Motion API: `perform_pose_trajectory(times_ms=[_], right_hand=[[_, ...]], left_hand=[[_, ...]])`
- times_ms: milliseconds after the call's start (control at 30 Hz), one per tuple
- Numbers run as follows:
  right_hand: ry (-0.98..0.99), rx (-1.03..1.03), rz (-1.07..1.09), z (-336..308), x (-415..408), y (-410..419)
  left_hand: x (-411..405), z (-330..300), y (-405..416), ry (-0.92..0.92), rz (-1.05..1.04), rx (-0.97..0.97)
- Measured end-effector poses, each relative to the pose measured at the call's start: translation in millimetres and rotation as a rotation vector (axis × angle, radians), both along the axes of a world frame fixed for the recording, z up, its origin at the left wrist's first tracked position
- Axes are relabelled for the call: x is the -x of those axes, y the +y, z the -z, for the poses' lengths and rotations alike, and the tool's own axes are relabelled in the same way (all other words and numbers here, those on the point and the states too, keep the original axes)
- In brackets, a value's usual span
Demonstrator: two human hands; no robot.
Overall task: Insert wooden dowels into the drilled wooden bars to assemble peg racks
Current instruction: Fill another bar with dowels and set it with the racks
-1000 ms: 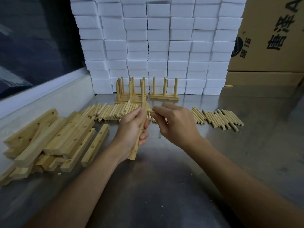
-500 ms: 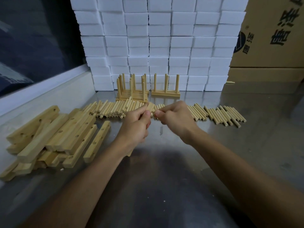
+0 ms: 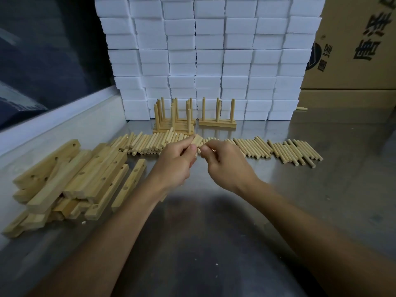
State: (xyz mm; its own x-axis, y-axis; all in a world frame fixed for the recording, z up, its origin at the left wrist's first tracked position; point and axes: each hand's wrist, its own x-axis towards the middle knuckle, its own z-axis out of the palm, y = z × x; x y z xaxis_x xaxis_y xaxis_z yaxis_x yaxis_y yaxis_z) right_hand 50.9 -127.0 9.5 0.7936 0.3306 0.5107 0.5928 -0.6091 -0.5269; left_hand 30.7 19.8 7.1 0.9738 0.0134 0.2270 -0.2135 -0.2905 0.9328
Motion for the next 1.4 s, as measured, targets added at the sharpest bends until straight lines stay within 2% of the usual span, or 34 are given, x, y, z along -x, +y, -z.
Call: perform_pose_trajectory(times_ms=[133, 300, 467, 600, 800, 900, 1067, 1133, 1400], right_hand=[[0.216, -0.191, -0.060, -1.5, -3.5, 0.9], [0.258, -0.208, -0.073, -1.1, -7.4, -1.6], [0.411, -0.314, -0.016, -7.4, -10.9, -6.6], [0.583, -0.420, -0.030, -16.8, -9.7, -11.4], [0.749, -0.551, -0.068, -20.7, -20.4, -31.8], [0.657, -0.448, 0.050, -9.1, -29.7, -39.5], [0.305, 0.015, 0.305, 20.2, -41.9, -46.3], [0.218, 0.137, 0.374, 26.9, -43.0, -47.4], [0.127, 0.252, 0.508, 31.7, -52.5, -42.4]], left_hand=[[-2.5, 2.5, 2.7, -0.070, -0.025, -0.077], [-1.7, 5.8, 0.3, -0.051, -0.031, -0.081], [3.2, 2.2, 9.5, 0.025, 0.018, -0.135], [4.9, 3.9, 10.9, 0.081, 0.020, -0.006], [-0.8, 10.9, 10.6, 0.285, -0.091, 0.264], [-5.3, 12.4, 13.9, 0.350, -0.144, 0.397], [-8.6, 12.5, 16.7, 0.371, -0.165, 0.480], [-7.8, 12.7, 16.7, 0.369, -0.162, 0.470], [-6.7, 11.4, 13.8, 0.368, -0.170, 0.465]])
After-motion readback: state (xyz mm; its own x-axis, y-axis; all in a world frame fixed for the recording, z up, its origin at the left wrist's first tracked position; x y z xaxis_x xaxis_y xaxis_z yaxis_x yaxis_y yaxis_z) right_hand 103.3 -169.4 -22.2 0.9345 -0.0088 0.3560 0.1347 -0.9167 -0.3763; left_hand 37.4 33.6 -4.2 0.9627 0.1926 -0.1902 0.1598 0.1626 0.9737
